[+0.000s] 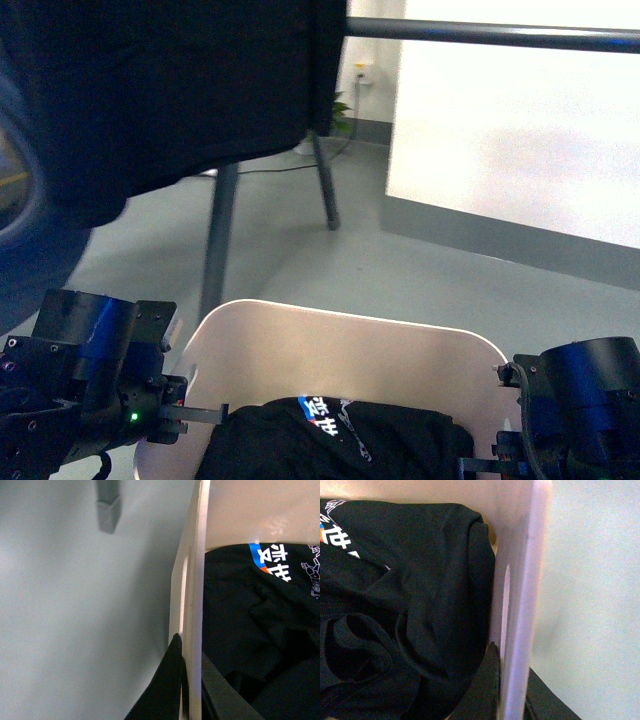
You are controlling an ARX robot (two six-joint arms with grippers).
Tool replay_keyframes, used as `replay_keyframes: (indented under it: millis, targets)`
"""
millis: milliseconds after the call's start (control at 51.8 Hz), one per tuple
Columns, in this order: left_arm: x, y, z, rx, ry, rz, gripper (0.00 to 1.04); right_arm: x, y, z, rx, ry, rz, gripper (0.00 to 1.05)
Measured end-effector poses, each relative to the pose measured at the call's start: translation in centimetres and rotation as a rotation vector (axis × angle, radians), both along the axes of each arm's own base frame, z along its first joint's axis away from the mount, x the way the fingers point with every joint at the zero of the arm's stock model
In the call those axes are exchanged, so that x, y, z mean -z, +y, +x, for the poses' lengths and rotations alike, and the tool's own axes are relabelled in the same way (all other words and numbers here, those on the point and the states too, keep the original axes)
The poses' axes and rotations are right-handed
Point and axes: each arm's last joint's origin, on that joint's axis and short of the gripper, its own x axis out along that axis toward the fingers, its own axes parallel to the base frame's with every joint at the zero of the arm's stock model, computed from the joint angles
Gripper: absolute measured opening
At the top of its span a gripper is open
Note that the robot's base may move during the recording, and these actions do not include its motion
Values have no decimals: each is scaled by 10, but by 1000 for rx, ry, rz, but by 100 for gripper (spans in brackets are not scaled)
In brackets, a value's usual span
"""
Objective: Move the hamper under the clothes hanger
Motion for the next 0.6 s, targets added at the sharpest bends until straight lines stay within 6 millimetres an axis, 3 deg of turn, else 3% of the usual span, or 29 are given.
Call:
replay_keyframes:
  millis: [599]
  targets:
    - [-1,-5,0,19,-2,-7,4,1,-5,-2,17,7,-7,5]
